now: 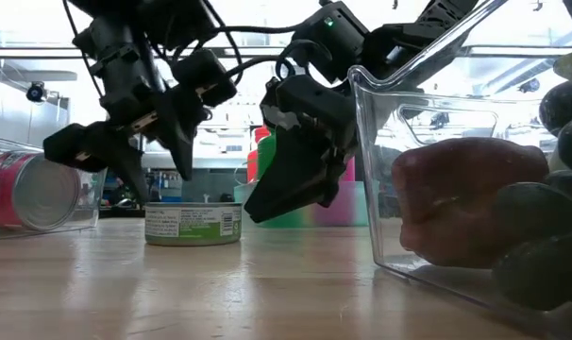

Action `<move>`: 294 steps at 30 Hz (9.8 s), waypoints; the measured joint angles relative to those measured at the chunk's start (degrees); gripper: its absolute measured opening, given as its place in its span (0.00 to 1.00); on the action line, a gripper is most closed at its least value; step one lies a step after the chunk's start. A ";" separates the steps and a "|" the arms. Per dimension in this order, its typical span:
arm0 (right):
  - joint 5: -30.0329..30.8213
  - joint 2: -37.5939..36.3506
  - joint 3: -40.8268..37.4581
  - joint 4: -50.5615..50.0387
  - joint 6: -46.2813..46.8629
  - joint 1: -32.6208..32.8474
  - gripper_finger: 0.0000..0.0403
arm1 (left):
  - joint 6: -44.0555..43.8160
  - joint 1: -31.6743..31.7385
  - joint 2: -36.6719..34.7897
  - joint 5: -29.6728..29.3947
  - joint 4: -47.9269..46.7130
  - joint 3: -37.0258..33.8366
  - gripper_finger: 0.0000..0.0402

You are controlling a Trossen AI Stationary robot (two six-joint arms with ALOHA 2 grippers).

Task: Pick & Place Food Item
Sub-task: Put the green and white tuna can into the top transparent bin

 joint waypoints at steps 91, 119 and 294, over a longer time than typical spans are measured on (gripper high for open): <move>-6.23 0.20 6.45 -1.89 -2.76 0.87 0.33 | -1.76 -0.05 0.09 -3.70 6.45 -3.31 0.54; -9.81 -4.06 6.53 2.63 -6.51 2.23 0.33 | -0.52 0.26 -4.91 6.46 19.98 -3.70 0.54; -3.15 -5.04 13.38 -20.61 -10.79 5.16 0.33 | 40.52 -1.24 -28.12 -29.50 0.23 -2.13 0.40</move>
